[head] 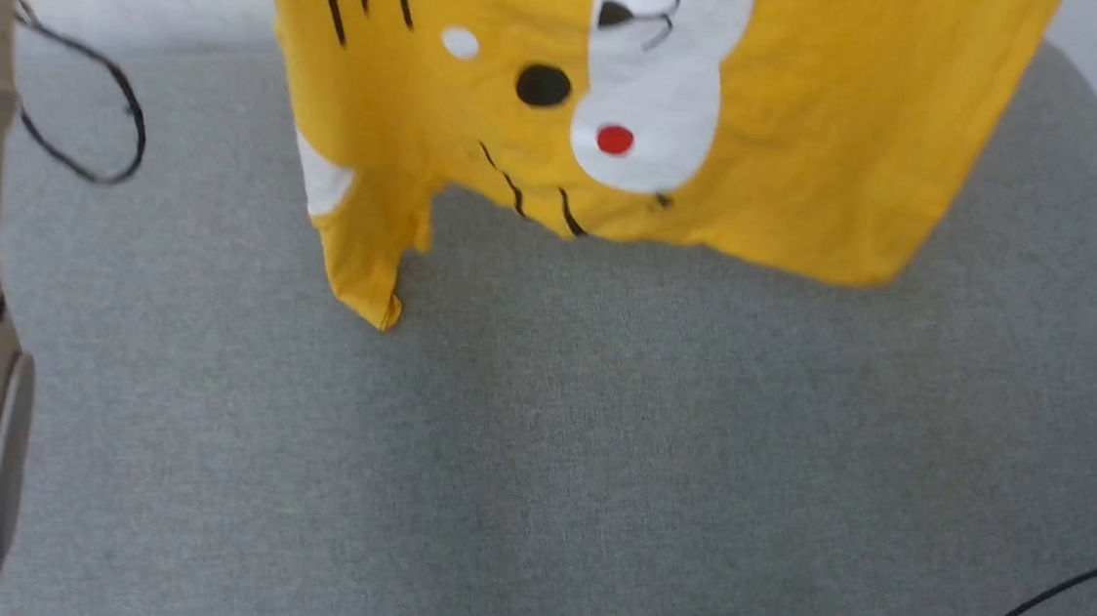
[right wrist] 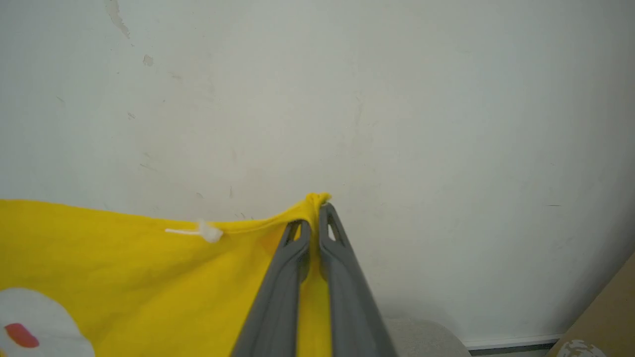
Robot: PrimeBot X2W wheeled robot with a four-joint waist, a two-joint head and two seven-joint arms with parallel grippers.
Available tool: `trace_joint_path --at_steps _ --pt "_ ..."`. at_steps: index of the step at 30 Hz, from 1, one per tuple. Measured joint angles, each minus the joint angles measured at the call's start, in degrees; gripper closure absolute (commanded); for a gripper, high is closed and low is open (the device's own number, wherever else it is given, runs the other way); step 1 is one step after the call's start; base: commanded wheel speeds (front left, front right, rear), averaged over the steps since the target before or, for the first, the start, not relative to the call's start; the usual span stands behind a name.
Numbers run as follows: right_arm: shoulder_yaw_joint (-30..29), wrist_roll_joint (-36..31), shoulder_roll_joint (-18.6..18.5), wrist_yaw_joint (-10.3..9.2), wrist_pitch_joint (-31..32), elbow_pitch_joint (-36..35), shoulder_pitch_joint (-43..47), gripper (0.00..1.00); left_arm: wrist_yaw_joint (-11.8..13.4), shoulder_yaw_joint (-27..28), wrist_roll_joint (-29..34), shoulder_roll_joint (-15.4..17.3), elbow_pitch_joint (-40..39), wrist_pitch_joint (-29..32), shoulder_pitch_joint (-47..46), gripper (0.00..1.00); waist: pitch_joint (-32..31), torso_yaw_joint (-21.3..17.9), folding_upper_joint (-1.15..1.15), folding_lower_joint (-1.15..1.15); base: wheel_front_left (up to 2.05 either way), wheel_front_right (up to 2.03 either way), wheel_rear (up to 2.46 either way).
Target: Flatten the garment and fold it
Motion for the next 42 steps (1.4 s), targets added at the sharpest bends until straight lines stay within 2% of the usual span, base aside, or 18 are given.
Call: trace_joint_path --at_steps 7,12,17,21,29,34,38,42 --pt "-2.07 -2.46 2.20 0.00 -2.96 1.31 -5.91 1.00 1.40 1.21 0.31 -0.49 -0.66 -5.46 -8.89 1.00 5.95 -0.62 0.00 0.00 0.00 0.00 0.00" --pt "-5.33 -5.57 3.27 0.00 -7.53 1.43 -12.18 1.00 2.92 1.80 1.68 -1.44 -1.38 -11.66 -17.58 1.00 11.55 -1.19 0.00 0.01 0.00 0.00 0.00" --pt "-8.32 -9.65 3.66 0.00 -13.22 1.23 -19.01 1.00 2.60 1.66 2.35 -2.93 -0.82 -17.97 -25.66 1.00 18.12 -1.46 0.00 0.01 0.00 0.00 0.00" --pt "-8.96 -12.56 3.88 0.00 -16.66 1.32 -21.86 1.00 0.70 1.66 2.25 -3.24 0.47 -22.14 -28.07 1.00 23.52 -1.38 0.00 0.02 0.00 0.00 0.00" --pt "-8.10 -18.22 1.97 0.01 -22.28 0.66 -24.89 1.00 -2.80 2.21 0.43 -3.12 1.71 -26.70 -28.47 1.00 33.94 -0.11 0.00 0.01 0.00 0.00 0.00" --pt "-5.42 -18.85 1.02 0.01 -25.73 1.63 -24.40 1.00 -4.31 3.78 -2.30 -2.37 1.07 -27.82 -25.68 1.00 39.67 0.98 0.00 0.01 0.00 0.00 0.00" --pt "-1.49 -16.34 0.04 0.02 -27.88 2.12 -22.07 1.00 -5.33 4.64 -4.97 -1.67 -1.44 -27.52 -19.55 1.00 42.85 2.02 0.00 0.01 0.00 0.00 0.00" --pt "2.20 -9.94 -1.46 0.01 -29.04 0.89 -17.22 1.00 -5.82 5.11 -7.14 -0.01 -6.82 -25.33 -11.70 1.00 43.82 3.46 0.00 0.00 0.00 0.00 0.00"
